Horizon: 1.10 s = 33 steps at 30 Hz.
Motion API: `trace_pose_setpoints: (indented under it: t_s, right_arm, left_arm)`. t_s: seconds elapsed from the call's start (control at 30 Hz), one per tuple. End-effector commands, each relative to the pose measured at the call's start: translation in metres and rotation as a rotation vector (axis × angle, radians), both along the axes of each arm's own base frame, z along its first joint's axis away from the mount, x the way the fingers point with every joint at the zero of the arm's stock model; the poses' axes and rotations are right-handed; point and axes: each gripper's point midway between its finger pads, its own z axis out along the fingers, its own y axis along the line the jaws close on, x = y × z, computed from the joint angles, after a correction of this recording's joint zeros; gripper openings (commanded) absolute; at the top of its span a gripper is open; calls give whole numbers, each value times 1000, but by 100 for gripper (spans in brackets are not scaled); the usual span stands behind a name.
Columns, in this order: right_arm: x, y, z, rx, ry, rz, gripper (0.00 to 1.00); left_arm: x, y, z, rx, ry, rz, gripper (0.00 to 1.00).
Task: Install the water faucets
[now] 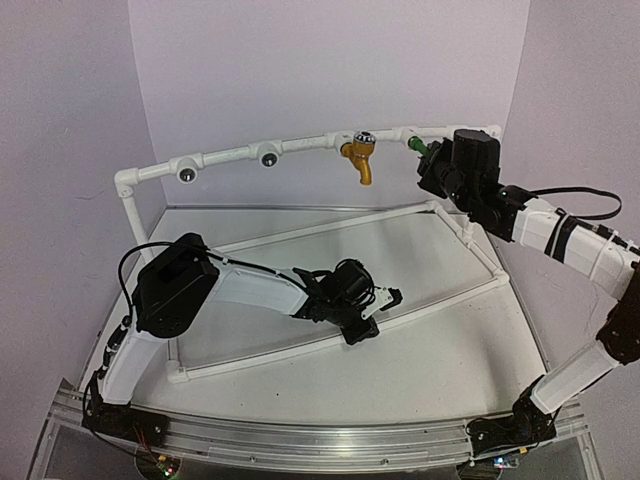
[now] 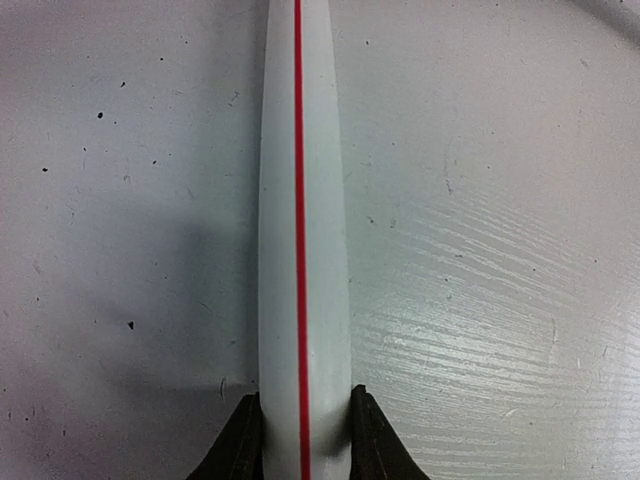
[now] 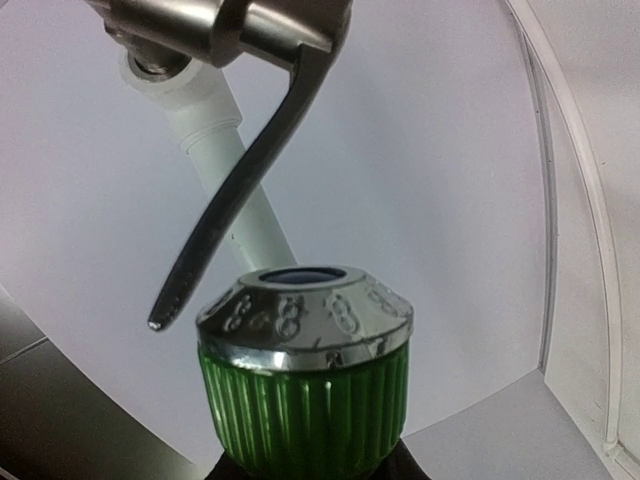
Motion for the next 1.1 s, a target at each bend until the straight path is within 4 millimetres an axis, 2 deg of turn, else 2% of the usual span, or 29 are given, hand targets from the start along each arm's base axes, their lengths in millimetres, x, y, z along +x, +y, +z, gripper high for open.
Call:
trace_pose_setpoints:
  t_s: [0.0,0.23,0.27,0.33,0.37,0.47,0.53,0.67,0.73,0.87,0.9,0.97,1.03,1.07]
  right_arm:
    - [-11,12,20,-25,-59,55,23]
    - [-19,1,14,-74,-67,24,37]
    - [-20,-1,14,-83,-71,19,36]
    - [-23,-5,16,-104,-82,8,19]
    - [-24,-7,15,-110,-82,2,14]
    - [-28,-11,15,-139,-84,-9,11]
    - [-30,-12,13,-155,-78,-8,3]
    - [-35,-14,6,-185,-67,-4,1]
    - [-40,-18,10,-235,-79,-14,0]
    - [-59,-9,34,-535,-157,34,0]
    - [-64,-3,35,-620,-179,73,0]
    - [-75,7,27,-815,-209,174,0]
    - [-91,13,6,-1055,-218,309,0]
    - [-98,13,-6,-1158,-218,360,0]
  left_arm:
    - [-135,33,-68,211,370,-310,0]
    - [-135,33,-69,213,372,-310,0]
    - [-135,33,-69,214,373,-310,0]
    - [-135,34,-70,215,374,-312,0]
    - [-135,33,-70,214,375,-312,0]
    - [-135,33,-70,215,375,-312,0]
    - [-135,33,-70,216,376,-312,0]
    - [-135,34,-72,220,373,-309,0]
    - [-134,34,-71,220,372,-309,0]
    - [-127,32,-66,221,347,-277,1]
    - [-124,31,-62,214,342,-263,5]
    - [-119,26,-45,170,337,-245,22]
    - [-118,22,-26,111,339,-238,45]
    - [-114,19,-11,75,327,-232,50]
